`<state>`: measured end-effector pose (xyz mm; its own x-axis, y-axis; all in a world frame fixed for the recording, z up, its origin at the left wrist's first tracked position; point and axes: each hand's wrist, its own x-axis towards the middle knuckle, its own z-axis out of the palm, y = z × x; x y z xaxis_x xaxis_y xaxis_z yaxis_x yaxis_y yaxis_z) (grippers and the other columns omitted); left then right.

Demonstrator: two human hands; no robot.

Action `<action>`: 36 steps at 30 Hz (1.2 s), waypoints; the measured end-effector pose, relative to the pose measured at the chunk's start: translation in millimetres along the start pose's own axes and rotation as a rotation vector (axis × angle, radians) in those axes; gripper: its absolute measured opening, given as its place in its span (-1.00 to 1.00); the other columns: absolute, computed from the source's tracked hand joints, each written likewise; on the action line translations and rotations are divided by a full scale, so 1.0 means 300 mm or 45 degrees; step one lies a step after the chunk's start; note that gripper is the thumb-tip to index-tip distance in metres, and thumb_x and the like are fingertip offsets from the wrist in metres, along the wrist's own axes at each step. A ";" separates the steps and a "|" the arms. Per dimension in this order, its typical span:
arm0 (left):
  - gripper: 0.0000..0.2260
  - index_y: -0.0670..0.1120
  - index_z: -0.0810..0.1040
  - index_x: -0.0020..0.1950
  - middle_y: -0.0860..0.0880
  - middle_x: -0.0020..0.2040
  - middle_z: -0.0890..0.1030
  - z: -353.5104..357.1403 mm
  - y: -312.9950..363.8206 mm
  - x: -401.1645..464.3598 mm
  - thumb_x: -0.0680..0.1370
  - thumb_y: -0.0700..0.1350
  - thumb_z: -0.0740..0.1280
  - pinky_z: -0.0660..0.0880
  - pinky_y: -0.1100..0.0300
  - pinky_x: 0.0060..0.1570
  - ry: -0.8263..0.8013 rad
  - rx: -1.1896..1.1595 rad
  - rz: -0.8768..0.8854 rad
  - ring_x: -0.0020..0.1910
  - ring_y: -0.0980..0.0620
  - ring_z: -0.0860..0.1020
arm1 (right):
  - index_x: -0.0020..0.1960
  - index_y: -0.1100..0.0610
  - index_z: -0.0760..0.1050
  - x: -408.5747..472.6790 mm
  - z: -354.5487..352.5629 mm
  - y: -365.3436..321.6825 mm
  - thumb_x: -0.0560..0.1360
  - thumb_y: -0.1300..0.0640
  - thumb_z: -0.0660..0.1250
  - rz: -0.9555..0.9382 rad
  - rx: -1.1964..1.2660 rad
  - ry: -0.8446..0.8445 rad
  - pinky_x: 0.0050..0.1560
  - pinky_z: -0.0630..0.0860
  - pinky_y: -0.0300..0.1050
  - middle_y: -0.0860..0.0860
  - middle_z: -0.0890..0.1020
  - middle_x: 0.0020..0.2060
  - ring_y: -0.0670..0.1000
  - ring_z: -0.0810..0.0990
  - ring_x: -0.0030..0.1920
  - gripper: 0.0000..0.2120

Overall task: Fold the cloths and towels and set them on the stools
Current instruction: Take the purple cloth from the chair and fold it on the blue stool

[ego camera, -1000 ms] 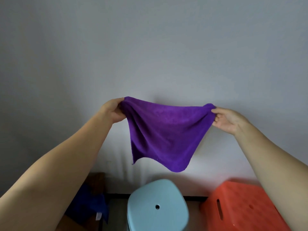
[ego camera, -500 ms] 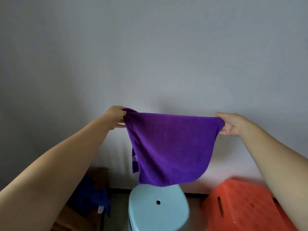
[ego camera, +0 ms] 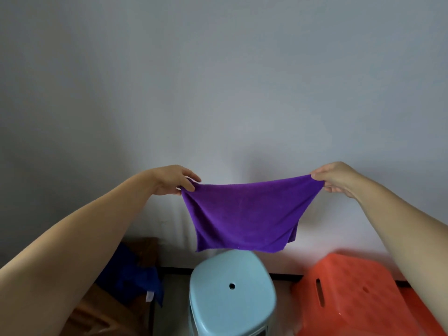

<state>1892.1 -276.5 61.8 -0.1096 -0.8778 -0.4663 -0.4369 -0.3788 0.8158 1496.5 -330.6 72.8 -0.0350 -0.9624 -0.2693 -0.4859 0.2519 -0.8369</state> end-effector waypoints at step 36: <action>-0.85 -0.14 0.45 -0.17 -0.10 -0.20 0.52 0.080 -0.364 0.257 0.57 -0.33 0.23 0.48 0.23 -0.10 0.617 -0.915 0.073 -0.19 0.02 0.51 | -0.23 0.17 0.40 0.211 0.217 0.268 0.57 0.34 0.20 -0.031 0.397 0.063 -0.33 0.59 -0.35 0.08 0.49 -0.28 -0.15 0.66 -0.44 -0.78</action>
<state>1909.9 -295.6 -71.5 0.3494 -0.8674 -0.3542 0.2454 -0.2801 0.9281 1512.2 -364.7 -42.5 -0.0730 -0.9704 -0.2302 -0.1963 0.2402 -0.9507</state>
